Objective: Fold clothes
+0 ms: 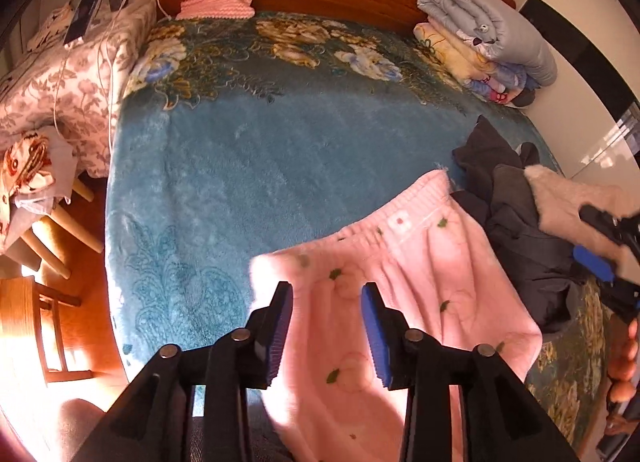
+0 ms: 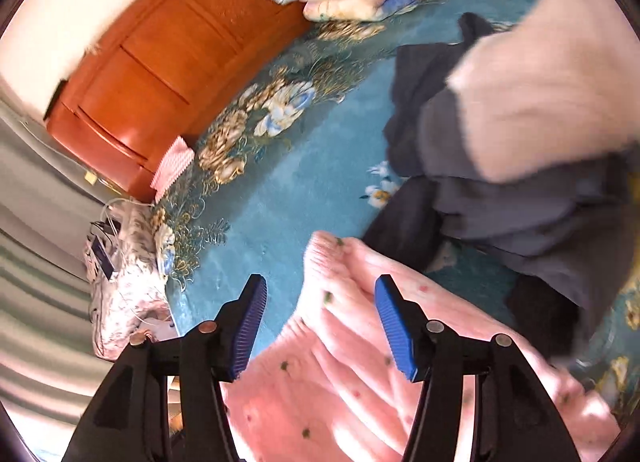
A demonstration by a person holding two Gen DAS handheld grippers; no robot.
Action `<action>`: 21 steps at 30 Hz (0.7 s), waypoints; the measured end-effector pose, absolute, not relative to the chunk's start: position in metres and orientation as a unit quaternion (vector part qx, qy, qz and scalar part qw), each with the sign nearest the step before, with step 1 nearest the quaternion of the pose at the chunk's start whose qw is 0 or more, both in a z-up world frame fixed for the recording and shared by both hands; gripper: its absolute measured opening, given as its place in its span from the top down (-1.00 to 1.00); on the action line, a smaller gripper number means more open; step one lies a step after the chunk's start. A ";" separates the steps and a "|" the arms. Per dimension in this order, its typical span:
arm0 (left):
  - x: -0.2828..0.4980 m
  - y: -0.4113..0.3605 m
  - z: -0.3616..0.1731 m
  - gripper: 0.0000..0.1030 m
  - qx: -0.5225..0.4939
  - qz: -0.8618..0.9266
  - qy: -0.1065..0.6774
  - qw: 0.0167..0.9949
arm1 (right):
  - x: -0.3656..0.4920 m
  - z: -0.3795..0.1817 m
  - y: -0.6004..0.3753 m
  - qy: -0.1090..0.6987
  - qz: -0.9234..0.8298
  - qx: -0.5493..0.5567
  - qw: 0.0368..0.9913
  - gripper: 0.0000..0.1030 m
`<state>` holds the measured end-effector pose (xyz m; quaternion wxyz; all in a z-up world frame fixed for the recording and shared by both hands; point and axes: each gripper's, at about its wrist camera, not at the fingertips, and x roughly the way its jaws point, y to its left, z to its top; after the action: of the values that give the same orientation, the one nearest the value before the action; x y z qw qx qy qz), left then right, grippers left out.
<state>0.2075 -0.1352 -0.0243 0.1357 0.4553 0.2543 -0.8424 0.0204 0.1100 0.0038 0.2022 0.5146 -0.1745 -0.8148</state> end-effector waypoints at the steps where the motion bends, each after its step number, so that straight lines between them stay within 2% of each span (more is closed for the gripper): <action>1: 0.208 -0.131 -0.018 0.12 0.450 -0.847 0.251 0.130 | 0.031 0.008 0.129 -0.180 -0.818 0.511 0.196 -0.15; 8: 0.201 -0.058 -0.029 -0.06 0.490 -0.841 0.221 0.063 | 0.127 -0.007 0.294 -0.248 -0.824 0.503 0.079 -0.17; 16: 0.195 0.025 -0.056 -0.10 0.537 -0.828 0.163 -0.012 | 0.243 -0.087 0.449 -0.327 -0.772 0.538 -0.090 -0.18; 21: 0.197 0.049 -0.089 -0.10 0.565 -0.817 0.113 -0.025 | 0.299 -0.103 0.516 -0.359 -0.757 0.520 -0.170 -0.18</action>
<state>0.1972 0.0485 -0.0893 -0.0249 0.5653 0.1130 -0.8168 0.2992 0.5159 -0.1026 -0.1697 0.5196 -0.3589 -0.7566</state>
